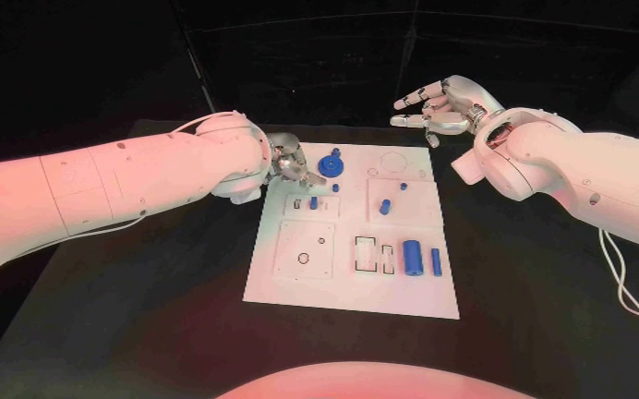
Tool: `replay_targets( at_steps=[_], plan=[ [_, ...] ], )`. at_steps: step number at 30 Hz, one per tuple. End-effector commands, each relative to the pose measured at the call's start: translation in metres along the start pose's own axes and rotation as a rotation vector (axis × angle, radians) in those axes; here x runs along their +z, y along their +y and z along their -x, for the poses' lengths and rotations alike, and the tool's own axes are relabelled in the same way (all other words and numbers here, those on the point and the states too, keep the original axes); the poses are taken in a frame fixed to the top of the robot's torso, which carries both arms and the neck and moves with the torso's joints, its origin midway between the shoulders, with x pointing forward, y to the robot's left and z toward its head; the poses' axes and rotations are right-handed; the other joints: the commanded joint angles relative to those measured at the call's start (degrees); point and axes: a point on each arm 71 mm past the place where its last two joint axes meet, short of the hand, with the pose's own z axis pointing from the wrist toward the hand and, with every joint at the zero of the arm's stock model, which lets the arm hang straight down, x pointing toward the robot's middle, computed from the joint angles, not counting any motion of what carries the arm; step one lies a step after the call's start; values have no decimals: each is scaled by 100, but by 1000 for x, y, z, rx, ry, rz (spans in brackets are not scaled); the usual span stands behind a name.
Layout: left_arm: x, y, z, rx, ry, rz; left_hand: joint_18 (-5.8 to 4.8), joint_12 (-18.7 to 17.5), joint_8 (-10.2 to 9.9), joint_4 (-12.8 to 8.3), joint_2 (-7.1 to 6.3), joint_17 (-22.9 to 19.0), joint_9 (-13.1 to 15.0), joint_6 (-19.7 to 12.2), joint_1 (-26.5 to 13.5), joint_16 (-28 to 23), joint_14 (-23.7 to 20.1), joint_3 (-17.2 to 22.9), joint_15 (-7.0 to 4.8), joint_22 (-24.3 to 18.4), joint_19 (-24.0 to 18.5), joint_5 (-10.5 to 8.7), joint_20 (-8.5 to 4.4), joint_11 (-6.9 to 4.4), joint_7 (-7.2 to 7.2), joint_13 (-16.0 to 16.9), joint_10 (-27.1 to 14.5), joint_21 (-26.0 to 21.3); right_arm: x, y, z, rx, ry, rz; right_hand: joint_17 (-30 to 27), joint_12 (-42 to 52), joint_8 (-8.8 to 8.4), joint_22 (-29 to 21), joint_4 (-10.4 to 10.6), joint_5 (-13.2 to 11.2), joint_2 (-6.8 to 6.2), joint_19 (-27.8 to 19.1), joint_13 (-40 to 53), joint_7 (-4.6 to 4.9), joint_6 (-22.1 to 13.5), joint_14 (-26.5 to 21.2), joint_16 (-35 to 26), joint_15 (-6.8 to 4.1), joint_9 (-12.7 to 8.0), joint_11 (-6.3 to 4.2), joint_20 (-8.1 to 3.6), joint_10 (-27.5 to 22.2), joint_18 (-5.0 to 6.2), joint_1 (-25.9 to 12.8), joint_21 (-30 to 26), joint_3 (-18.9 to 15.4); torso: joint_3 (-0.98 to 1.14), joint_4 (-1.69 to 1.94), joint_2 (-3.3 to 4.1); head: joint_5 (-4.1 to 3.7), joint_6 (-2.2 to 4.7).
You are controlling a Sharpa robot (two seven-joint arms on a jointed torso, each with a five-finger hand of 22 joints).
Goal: Assemble the parts on the task board
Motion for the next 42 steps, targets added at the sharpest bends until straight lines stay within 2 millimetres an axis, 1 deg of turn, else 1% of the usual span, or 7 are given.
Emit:
replay_targets(
  at_steps=[1, 7, 15, 18, 29, 32, 42],
  plan=[
    [-3, 2, 13, -50, 6, 4, -33, -124, -141, 31, 1, 1509, -112, -162, 119, 18, 616, -148, 55, -158, -30, -21, 32, 44, 57, -149, -147, -133, 0, 2, 1, -2, -4, 13, 36, -3, 36, 5, 5, -43, 28, 13, 2, -12, -24, 305, -22, -42, -8, 0, -21, -9, 84, -31, -25, -30, 0, 3, 2, -8, 7],
    [2, 10, 44, -90, 2, 37, -26, -81, -350, 122, 45, 1509, -361, -299, 320, 18, 616, -382, 137, -187, -39, -18, 105, 135, 160, -149, -206, -172, 1, 3, 0, -1, -1, 12, 36, -3, 36, 5, 5, -43, 28, 13, 2, -12, -24, 305, -22, -42, -8, 0, -21, -9, 84, -31, -25, -30, 4, -12, 5, -4, 33],
    [22, 21, 59, -46, 45, 111, -21, -53, -423, 142, 92, 1509, -542, -271, 556, 18, 616, -562, 164, -196, -42, -14, 140, 163, 188, -165, -251, -192, 1, 3, -1, -1, 0, 11, 41, -3, 38, 7, 7, -45, 30, 14, 1, -12, -24, 306, -20, -42, -8, 0, -20, -9, 83, -33, -25, -34, -6, -16, 20, 1, 54],
    [29, 24, 59, -23, 51, 134, -20, -54, -436, 145, 99, 1509, -577, -267, 597, 18, 616, -600, 169, -197, -43, -14, 145, 168, 193, -176, -265, -195, 1, 3, -1, 0, 1, 11, 41, -3, 38, 7, 7, -45, 30, 14, 1, -12, -24, 306, -20, -42, -8, 0, -20, -9, 83, -33, -25, -34, -1, -6, 16, 19, 51],
    [51, 32, 44, 16, 113, 196, -24, -25, -475, 267, 142, 1509, -733, -225, 647, 18, 616, -831, 183, -170, -37, -151, 162, 181, 205, -186, -290, -185, 3, 4, -3, 1, 5, 15, 39, -2, 38, -2, 8, -45, 32, 11, 2, -13, -24, 306, -21, -42, -8, 0, -20, -8, 84, -32, -29, -35, -2, -18, 11, 54, 43],
    [53, 33, 39, 20, 129, 201, -24, -19, -481, 322, 136, 1509, -776, -210, 634, 18, 616, -928, 182, -167, -36, -269, 163, 182, 205, -194, -297, -185, 3, 5, -3, 1, 6, 16, 39, -2, 38, -2, 8, -45, 32, 11, 2, -13, -24, 306, -21, -42, -8, 0, -20, -8, 84, -32, -29, -35, 2, -16, 11, 56, 42],
    [58, 31, 30, 33, 170, 204, -27, -11, -482, 347, 145, 1509, -814, -179, 685, 18, 616, -1021, 176, -148, -30, -279, 157, 173, 196, -195, -300, -175, 3, 5, -5, 2, 7, 19, 37, -1, 41, 3, 8, -45, 35, 14, 2, -13, -23, 306, -22, -42, -8, 0, -20, -7, 84, -29, -27, -36, 5, -8, 5, 48, 26]
  ],
)
